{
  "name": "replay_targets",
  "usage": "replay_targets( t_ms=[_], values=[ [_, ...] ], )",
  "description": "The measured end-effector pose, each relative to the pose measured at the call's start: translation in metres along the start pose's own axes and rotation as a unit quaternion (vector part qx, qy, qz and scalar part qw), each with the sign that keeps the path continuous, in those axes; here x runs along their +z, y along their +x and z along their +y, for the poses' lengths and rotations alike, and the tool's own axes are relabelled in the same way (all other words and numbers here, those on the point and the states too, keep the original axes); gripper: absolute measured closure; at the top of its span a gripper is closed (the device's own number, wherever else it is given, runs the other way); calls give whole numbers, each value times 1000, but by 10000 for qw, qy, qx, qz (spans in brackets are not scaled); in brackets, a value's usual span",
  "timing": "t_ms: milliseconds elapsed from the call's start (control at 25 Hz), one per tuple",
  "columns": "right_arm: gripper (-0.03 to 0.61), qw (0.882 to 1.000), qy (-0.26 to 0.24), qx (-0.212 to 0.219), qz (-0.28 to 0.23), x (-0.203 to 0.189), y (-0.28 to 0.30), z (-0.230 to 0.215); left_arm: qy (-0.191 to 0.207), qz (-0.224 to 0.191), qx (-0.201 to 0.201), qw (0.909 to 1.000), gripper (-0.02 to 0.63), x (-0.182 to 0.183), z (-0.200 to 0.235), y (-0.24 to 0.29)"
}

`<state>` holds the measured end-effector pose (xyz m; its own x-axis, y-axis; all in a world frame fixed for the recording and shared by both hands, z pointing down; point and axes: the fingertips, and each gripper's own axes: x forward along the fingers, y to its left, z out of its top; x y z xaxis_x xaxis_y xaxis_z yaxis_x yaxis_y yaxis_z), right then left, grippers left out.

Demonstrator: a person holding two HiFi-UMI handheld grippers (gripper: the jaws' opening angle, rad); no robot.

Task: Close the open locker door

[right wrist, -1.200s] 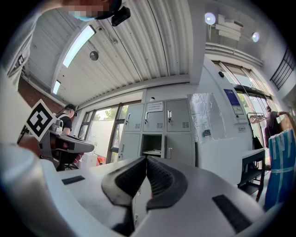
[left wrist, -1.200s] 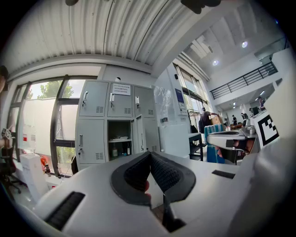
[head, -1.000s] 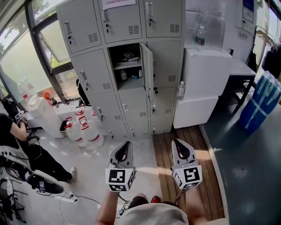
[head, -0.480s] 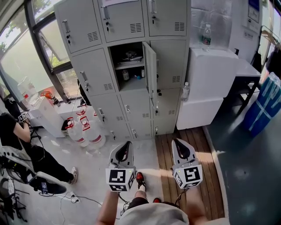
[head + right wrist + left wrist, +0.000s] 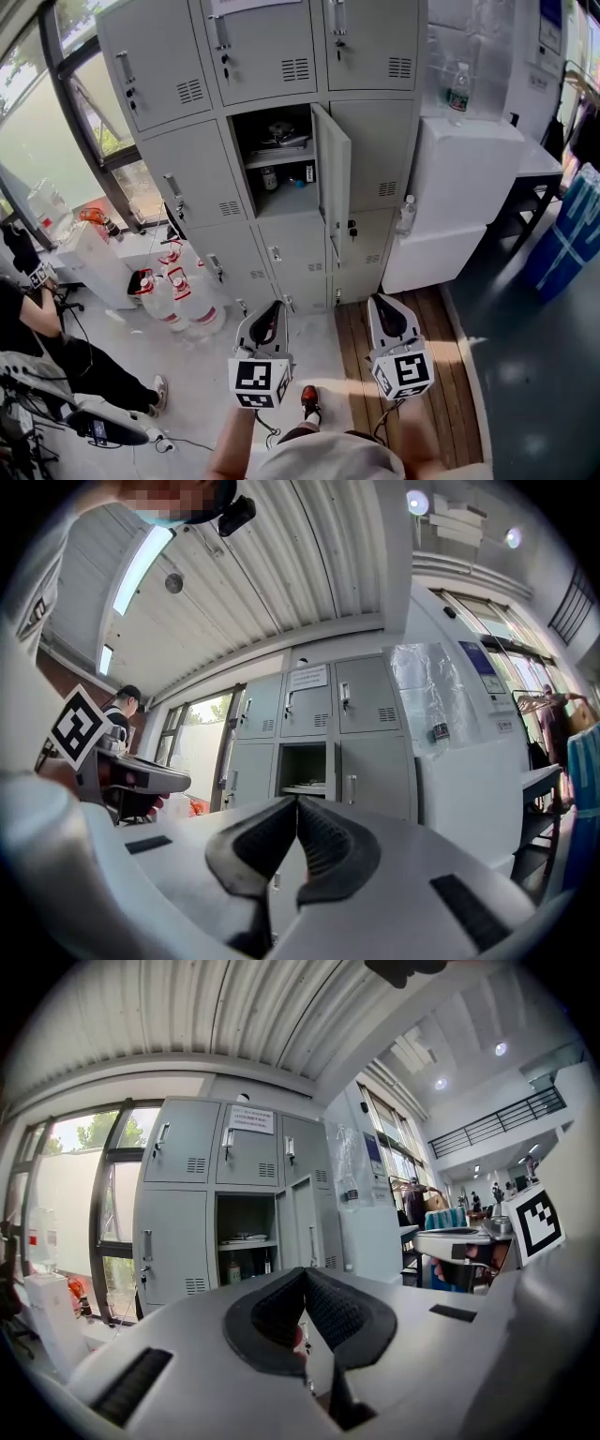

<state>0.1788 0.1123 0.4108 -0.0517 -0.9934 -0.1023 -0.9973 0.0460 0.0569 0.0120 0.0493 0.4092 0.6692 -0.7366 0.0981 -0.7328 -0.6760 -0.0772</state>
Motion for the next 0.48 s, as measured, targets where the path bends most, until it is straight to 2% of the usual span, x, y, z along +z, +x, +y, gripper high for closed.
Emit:
replay_targets(
  t_ms=[480],
  values=[
    [558, 9996, -134, -164, 195, -7, 103, -14, -75, -1, -175, 9998, 592, 7, 74, 82]
  ],
)
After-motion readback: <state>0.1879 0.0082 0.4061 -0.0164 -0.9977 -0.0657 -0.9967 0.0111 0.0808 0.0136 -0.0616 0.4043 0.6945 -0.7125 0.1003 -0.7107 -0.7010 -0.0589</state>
